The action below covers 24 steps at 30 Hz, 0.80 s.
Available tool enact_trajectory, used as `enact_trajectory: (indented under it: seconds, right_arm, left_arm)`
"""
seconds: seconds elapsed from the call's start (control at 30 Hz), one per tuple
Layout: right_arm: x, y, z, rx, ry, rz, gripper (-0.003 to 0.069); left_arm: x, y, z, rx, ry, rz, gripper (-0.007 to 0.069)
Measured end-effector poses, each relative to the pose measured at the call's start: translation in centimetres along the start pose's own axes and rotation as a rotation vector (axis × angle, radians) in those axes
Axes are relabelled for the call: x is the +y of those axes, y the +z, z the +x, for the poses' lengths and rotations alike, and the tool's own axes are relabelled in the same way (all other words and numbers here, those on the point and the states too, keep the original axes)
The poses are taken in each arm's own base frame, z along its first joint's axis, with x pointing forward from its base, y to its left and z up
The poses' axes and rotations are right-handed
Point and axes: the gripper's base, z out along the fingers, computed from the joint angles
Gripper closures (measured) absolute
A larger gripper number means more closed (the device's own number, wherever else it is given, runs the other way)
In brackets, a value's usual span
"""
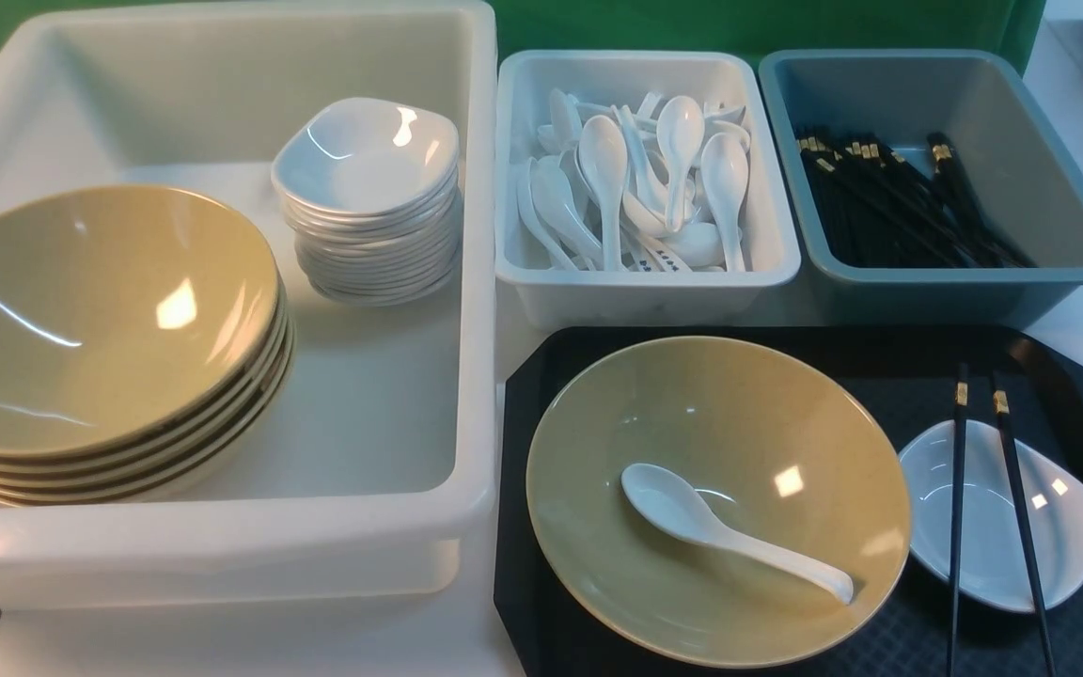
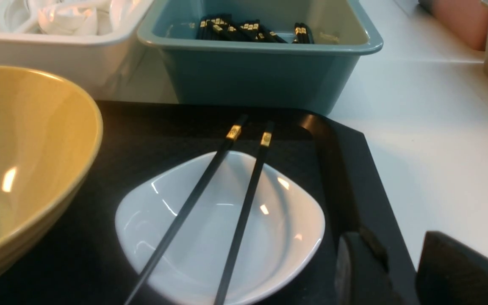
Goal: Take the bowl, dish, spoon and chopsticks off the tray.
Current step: Use the right arm to grab the chopsticks
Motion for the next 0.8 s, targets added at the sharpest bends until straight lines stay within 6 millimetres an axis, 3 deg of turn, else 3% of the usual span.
enact_trajectory:
  seconds: [0.8]
  right_arm:
    - [0.00,0.00,0.00,0.000,0.001,0.000,0.0421]
  left_arm:
    - [-0.12,0.00,-0.14,-0.016,-0.038,0.013,0.0636]
